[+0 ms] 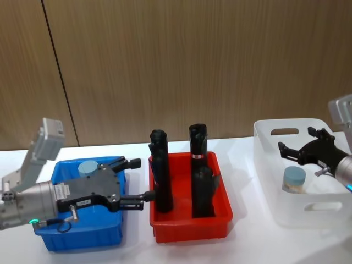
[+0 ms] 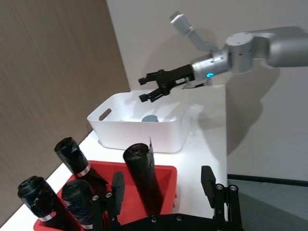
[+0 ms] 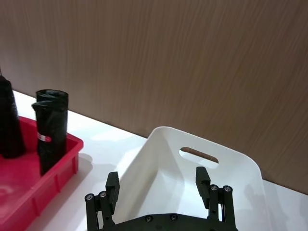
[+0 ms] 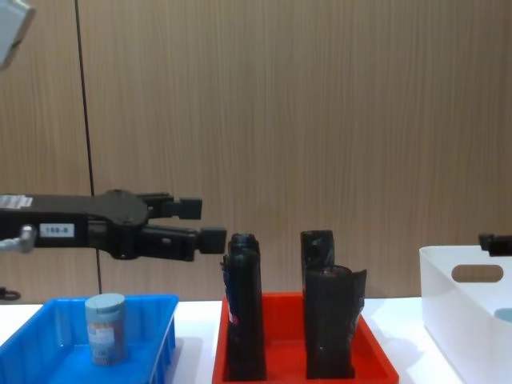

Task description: Pick the cotton swabs from the blue box and place them into the white box.

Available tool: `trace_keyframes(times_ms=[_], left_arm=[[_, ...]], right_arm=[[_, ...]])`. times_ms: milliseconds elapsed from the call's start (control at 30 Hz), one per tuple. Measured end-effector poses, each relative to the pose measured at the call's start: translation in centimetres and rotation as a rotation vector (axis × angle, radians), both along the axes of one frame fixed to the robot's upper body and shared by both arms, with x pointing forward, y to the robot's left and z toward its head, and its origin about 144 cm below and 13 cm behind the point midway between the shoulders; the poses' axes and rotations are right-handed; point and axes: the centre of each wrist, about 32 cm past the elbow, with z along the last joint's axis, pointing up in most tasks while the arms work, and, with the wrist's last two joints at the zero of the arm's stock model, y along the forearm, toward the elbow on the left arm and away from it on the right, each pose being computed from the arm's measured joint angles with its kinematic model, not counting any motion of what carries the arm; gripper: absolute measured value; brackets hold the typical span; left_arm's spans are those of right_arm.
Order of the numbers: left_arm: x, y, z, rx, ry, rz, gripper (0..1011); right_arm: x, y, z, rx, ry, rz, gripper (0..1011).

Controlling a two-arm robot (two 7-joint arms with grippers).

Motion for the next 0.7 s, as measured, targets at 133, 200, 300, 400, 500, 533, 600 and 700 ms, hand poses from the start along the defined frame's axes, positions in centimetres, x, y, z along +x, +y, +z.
trace_keyframes(times_ms=[133,200,300,400,500,533,600,700], left_arm=[[-0.3,-0.7,-0.2,0.004,-0.009,0.034,1004],[-0.4,-1.1,-0.4,0.005,-0.013,0.054,1004],[-0.7,-1.6,-0.6,0.008,-0.021,0.081,1004],[-0.9,-2.2,-0.7,0.009,-0.029,0.110,1004],[-1.1,-2.7,-0.9,0.010,-0.036,0.135,1004],[-1.2,-2.8,-1.0,0.010,-0.038,0.143,1004],[-1.4,-3.2,-1.1,0.011,-0.043,0.164,1004],[-1.7,-3.7,-1.3,0.011,-0.051,0.189,1004]], right_arm=[[-0.9,0.8,-0.3,0.012,-0.018,0.004,1002],[-1.5,1.2,-0.5,0.021,-0.028,0.008,1002],[-2.3,1.9,-0.7,0.032,-0.041,0.011,1001],[-3.1,2.5,-0.9,0.046,-0.055,0.014,1001],[-3.7,3.0,-1.0,0.056,-0.065,0.016,1002],[-4.1,3.3,-1.1,0.063,-0.071,0.016,1002],[-4.5,3.5,-1.2,0.070,-0.077,0.018,1001],[-5.5,4.3,-1.3,0.089,-0.093,0.020,1002]])
